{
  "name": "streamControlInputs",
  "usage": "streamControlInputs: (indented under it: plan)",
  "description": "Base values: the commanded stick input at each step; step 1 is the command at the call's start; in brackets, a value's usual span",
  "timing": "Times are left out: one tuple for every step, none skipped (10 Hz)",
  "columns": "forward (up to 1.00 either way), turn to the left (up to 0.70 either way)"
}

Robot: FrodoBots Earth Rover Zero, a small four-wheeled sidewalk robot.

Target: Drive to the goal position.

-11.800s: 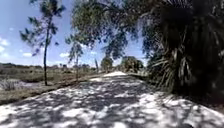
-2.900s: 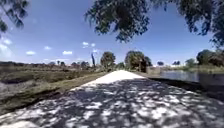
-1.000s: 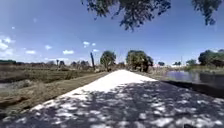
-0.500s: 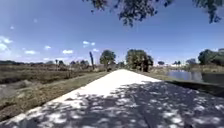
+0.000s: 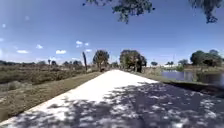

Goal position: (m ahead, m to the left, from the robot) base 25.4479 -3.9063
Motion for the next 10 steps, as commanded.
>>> streamControlInputs:
  plan:
    - [0.7,0.0]
    - [0.7,0.0]
    - [0.7,0.0]
    - [0.7,0.0]
    - [0.7,0.0]
    - [0.7,0.0]
    - [0.7,0.0]
    - [0.7,0.0]
    - [0.7,0.0]
    - [0.7,0.0]
